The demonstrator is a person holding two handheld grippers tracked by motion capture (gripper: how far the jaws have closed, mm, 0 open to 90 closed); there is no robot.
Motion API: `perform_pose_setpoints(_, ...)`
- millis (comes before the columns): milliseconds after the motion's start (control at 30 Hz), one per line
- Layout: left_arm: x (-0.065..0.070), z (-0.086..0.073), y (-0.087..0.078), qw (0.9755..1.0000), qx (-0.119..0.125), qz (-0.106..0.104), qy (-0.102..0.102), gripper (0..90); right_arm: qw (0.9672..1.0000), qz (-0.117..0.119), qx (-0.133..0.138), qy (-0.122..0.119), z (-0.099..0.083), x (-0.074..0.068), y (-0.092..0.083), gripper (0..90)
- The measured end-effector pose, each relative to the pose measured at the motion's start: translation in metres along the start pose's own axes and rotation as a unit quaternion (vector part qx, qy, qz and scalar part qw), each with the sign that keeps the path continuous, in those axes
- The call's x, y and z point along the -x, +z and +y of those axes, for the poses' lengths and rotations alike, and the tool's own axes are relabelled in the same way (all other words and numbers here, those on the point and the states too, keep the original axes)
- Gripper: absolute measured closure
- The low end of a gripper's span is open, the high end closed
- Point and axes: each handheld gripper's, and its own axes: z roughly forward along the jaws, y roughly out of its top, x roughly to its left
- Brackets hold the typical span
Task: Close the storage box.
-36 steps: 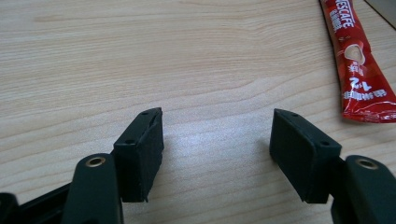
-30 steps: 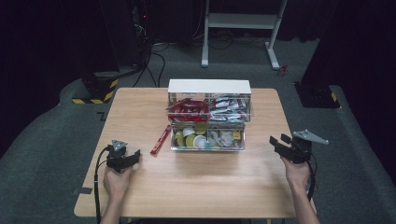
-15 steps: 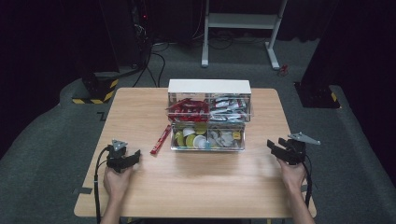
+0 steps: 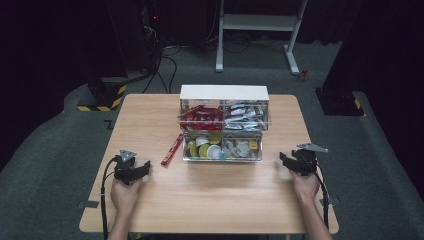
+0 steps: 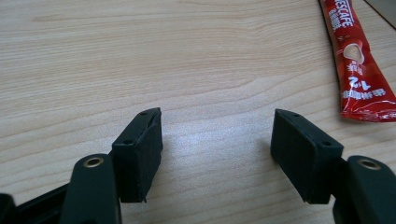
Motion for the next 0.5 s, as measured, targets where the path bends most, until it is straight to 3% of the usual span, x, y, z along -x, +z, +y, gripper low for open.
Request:
perform_pose_setpoints(167, 0.000, 0.000, 0.000, 1.0000, 0.000, 0.000, 0.000, 34.5, 0.9988, -0.030, -0.012, -0.038, -0.004, -0.006, 0.007, 43.5)
perform_pose_setpoints(500, 0.000, 0.000, 0.000, 1.0000, 0.000, -0.001, 0.001, 34.1, 0.9988, -0.031, -0.022, -0.031, -0.006, -0.008, 0.015, 41.9)
